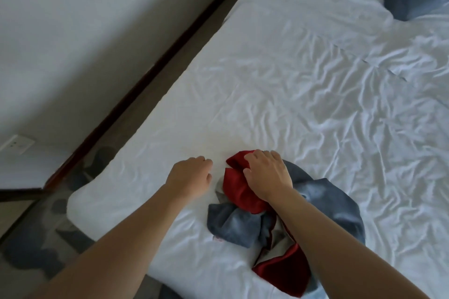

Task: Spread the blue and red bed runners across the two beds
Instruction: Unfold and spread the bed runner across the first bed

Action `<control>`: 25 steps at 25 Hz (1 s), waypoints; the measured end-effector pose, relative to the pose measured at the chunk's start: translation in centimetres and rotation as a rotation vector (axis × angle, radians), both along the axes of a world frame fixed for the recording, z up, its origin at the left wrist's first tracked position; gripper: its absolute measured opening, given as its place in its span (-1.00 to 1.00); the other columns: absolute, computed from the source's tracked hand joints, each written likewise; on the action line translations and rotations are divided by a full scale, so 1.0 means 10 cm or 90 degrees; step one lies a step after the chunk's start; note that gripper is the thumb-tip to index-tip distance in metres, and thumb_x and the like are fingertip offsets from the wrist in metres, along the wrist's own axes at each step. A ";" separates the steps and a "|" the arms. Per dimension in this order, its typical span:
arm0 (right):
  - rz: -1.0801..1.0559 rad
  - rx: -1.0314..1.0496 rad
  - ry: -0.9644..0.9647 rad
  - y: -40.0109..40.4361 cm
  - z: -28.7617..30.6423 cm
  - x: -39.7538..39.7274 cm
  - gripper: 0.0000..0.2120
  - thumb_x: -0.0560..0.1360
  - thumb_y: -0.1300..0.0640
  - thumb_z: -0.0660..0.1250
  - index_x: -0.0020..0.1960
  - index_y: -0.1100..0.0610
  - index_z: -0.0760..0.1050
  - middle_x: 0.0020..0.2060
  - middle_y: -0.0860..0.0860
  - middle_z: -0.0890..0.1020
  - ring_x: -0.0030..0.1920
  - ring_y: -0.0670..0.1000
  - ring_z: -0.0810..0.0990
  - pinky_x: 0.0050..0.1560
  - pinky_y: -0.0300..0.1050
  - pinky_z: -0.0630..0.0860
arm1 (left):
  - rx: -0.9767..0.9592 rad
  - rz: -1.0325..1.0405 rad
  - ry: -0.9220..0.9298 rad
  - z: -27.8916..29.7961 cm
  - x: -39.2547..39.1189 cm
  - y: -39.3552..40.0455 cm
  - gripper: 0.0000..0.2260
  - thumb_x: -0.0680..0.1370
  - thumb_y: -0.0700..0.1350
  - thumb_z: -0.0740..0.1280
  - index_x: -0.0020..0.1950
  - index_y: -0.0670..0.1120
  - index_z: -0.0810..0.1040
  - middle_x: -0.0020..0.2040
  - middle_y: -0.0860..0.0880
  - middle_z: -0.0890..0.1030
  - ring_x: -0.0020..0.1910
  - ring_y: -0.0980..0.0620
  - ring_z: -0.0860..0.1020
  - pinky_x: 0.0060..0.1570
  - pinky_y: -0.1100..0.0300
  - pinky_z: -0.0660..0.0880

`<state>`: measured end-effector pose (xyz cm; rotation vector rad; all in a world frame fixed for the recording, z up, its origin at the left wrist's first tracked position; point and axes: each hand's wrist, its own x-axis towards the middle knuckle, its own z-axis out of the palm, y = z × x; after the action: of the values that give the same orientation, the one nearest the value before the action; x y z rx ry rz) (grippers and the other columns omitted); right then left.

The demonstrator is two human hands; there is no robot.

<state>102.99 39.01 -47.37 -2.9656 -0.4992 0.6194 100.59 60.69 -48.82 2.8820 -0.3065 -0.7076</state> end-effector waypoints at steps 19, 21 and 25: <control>-0.150 0.112 -0.242 -0.09 -0.14 0.87 -0.91 0.46 0.33 0.37 -0.11 0.19 0.62 -0.26 0.03 0.65 -0.26 0.09 0.58 0.09 -0.03 0.42 | -0.401 0.315 0.182 -0.71 0.85 -0.71 -0.74 0.53 0.16 0.35 0.17 0.10 0.52 -0.06 0.17 0.62 -0.08 0.13 0.60 -0.06 0.15 0.51; -0.160 0.102 -0.236 -0.17 -0.09 0.88 -0.91 0.48 0.32 0.36 -0.08 0.19 0.62 -0.25 0.03 0.65 -0.23 0.11 0.60 0.11 -0.06 0.38 | -0.516 0.390 0.224 -0.64 0.93 -0.91 -0.86 0.52 0.12 0.33 0.04 0.13 0.55 -0.12 0.19 0.64 -0.10 0.17 0.61 -0.02 0.13 0.54; -0.139 0.058 -0.148 -0.22 -0.11 0.84 -0.68 0.49 0.28 0.26 0.21 0.16 0.56 -0.01 0.06 0.64 0.00 0.14 0.59 0.26 0.00 0.34 | -0.596 0.423 0.249 -0.49 0.97 -1.13 -0.87 0.48 -0.04 0.28 -0.17 -0.04 0.58 -0.24 0.00 0.65 -0.17 -0.01 0.61 -0.01 -0.05 0.56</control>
<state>111.42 36.80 -48.45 -2.9617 -0.2045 0.2279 110.33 49.38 -53.74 1.7403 0.2971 -0.7040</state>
